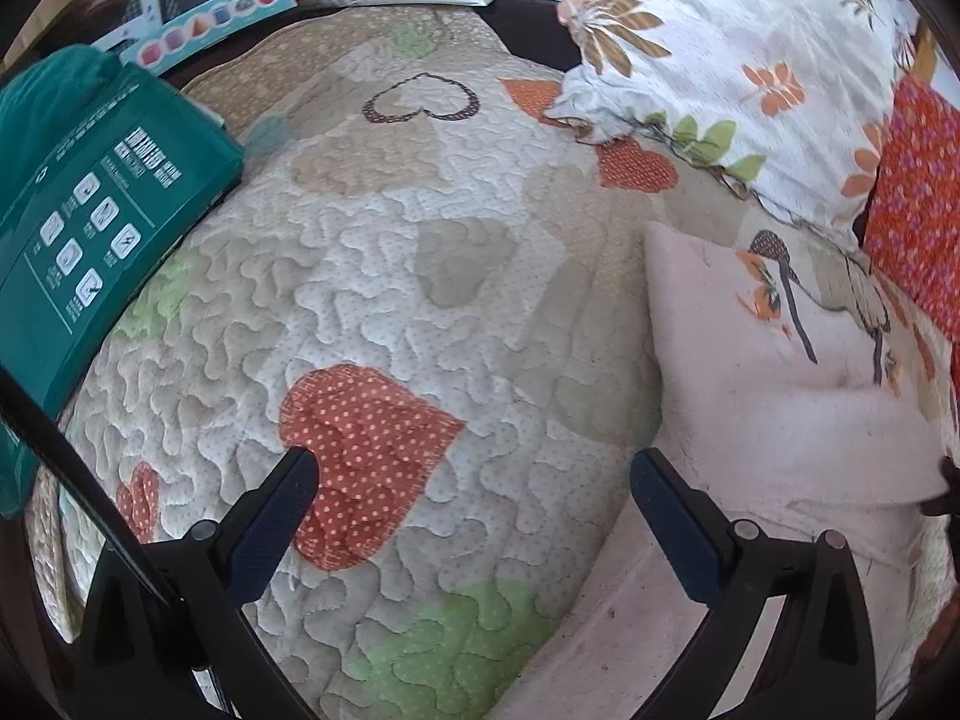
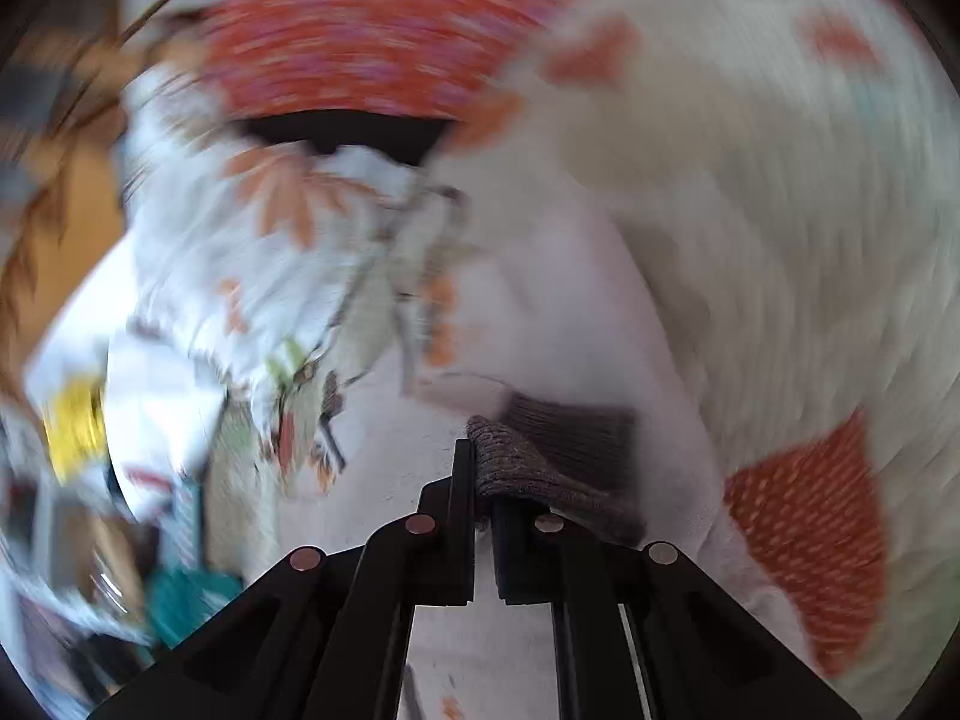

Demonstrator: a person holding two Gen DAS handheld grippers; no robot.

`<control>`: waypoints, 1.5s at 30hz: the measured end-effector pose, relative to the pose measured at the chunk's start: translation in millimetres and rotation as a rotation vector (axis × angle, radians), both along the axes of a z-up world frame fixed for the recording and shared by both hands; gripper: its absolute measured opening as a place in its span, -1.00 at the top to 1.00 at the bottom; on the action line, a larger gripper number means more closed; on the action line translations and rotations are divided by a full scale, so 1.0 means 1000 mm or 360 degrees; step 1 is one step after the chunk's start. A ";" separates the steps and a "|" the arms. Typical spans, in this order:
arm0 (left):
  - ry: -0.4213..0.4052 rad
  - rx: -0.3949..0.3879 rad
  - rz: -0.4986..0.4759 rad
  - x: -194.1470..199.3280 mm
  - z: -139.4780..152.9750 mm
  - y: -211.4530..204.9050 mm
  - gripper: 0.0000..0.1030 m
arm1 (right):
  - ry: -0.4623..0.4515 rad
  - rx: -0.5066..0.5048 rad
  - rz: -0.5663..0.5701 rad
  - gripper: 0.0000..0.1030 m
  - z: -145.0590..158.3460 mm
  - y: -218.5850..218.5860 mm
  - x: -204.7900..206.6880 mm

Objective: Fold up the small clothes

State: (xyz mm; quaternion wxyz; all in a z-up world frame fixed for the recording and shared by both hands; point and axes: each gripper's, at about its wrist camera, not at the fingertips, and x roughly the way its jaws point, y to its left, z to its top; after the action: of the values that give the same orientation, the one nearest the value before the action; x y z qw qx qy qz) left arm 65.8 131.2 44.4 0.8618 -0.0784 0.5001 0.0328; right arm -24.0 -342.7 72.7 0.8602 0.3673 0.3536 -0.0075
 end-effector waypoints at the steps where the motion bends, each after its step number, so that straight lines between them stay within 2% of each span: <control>1: -0.0005 -0.0008 0.0003 -0.001 0.001 0.001 -1.00 | -0.0047 -0.0077 0.0054 0.89 0.011 0.008 -0.004; 3: -0.0016 -0.0029 0.0002 -0.002 0.003 0.003 -1.00 | -0.0050 -0.0174 0.0150 0.88 0.020 0.018 -0.011; 5: -0.0022 -0.0065 -0.0003 -0.003 0.004 0.003 -1.00 | 0.0078 -0.0321 0.0082 0.72 0.015 0.014 -0.018; 7: -0.0029 -0.0108 -0.0010 -0.001 0.004 0.001 -1.00 | 0.0189 -0.0438 -0.0042 0.33 0.008 0.001 -0.027; 9: -0.0032 -0.0149 -0.0020 0.006 0.000 -0.002 -1.00 | 0.0225 -0.0432 -0.0111 0.31 0.005 -0.011 -0.044; 11: 0.0005 -0.0198 -0.0073 0.019 -0.007 -0.007 -1.00 | 0.0229 -0.0438 -0.0130 0.19 0.008 -0.017 -0.065; 12: 0.0049 -0.0231 -0.0116 0.027 -0.014 -0.011 -1.00 | 0.0232 -0.0455 -0.0133 0.03 0.009 -0.017 -0.072; 13: 0.0083 -0.0269 -0.0149 0.034 -0.020 -0.014 -1.00 | 0.0235 -0.0470 -0.0129 -0.04 0.011 -0.018 -0.079; 17: 0.0100 -0.0338 -0.0214 0.054 -0.032 -0.037 -1.00 | 0.0269 -0.0517 -0.0088 -0.04 0.011 -0.016 -0.102; 18: 0.0105 -0.0358 -0.0240 0.056 -0.034 -0.043 -0.93 | 0.0275 -0.0528 -0.0078 -0.04 0.011 -0.016 -0.104; 20: 0.0155 -0.0373 -0.0347 0.061 -0.038 -0.060 0.04 | 0.0296 -0.0561 -0.0060 -0.04 0.010 -0.015 -0.107; 21: 0.0188 -0.0300 -0.0404 0.062 -0.040 -0.070 0.65 | 0.0300 -0.0570 -0.0052 -0.04 0.010 -0.015 -0.108; 23: 0.0151 -0.0194 -0.0439 0.060 -0.034 -0.080 0.76 | 0.0306 -0.0587 -0.0032 -0.04 0.008 -0.014 -0.110; 24: 0.0139 -0.0183 -0.0432 0.060 -0.030 -0.080 0.78 | 0.0306 -0.0598 -0.0021 -0.04 0.007 -0.014 -0.109; 26: 0.0109 -0.0166 -0.0337 0.062 -0.026 -0.069 0.85 | 0.0300 -0.0631 -0.0007 -0.04 0.005 -0.011 -0.109; 27: 0.0089 -0.0114 -0.0270 0.064 -0.025 -0.061 1.00 | 0.0297 -0.0650 -0.0004 -0.04 0.003 -0.009 -0.110; 29: 0.0035 0.0089 -0.0112 0.066 -0.020 -0.044 1.00 | 0.0289 -0.0645 -0.0005 -0.04 -0.002 -0.008 -0.111; 30: 0.0023 0.0091 -0.0059 0.066 -0.019 -0.032 1.00 | 0.0286 -0.0628 -0.0011 -0.04 -0.004 -0.009 -0.111; 32: 0.0006 -0.0070 -0.0005 0.061 -0.015 -0.011 0.96 | 0.0272 -0.0552 -0.0028 -0.04 -0.010 -0.013 -0.115; 33: -0.0003 -0.0164 0.0019 0.054 -0.012 -0.001 0.82 | 0.0269 -0.0522 -0.0034 -0.04 -0.011 -0.015 -0.116; 34: -0.0005 -0.0202 0.0030 0.048 -0.011 0.003 0.49 | 0.0268 -0.0484 -0.0042 -0.04 -0.013 -0.019 -0.118; 35: -0.0006 -0.0254 0.0033 0.039 -0.009 0.009 0.25 | 0.0267 -0.0439 -0.0053 -0.04 -0.016 -0.023 -0.121; 36: -0.0010 -0.0285 0.0034 0.033 -0.008 0.012 -0.15 | 0.0263 -0.0401 -0.0062 -0.04 -0.017 -0.026 -0.125; 37: -0.0022 -0.0319 0.0035 0.021 -0.008 0.015 -0.24 | 0.0257 -0.0367 -0.0072 -0.04 -0.019 -0.030 -0.129; 41: 0.0020 -0.0341 -0.0048 -0.008 -0.014 0.026 -0.25 | 0.0279 -0.0256 -0.0110 -0.13 -0.031 -0.044 -0.145; 43: 0.0076 -0.0345 -0.0073 -0.023 -0.024 0.033 -0.25 | 0.0304 -0.0164 -0.0102 -0.13 -0.043 -0.050 -0.150; 45: 0.0048 -0.0374 -0.0107 -0.039 -0.026 0.035 -0.25 | 0.0279 -0.0030 -0.0102 -0.14 -0.053 -0.055 -0.156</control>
State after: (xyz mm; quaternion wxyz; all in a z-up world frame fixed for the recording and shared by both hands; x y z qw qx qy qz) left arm 27.1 166.6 18.6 0.8396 -0.1615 0.5158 -0.0536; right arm -180.3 -397.4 19.8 0.8287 0.3682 0.4156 -0.0704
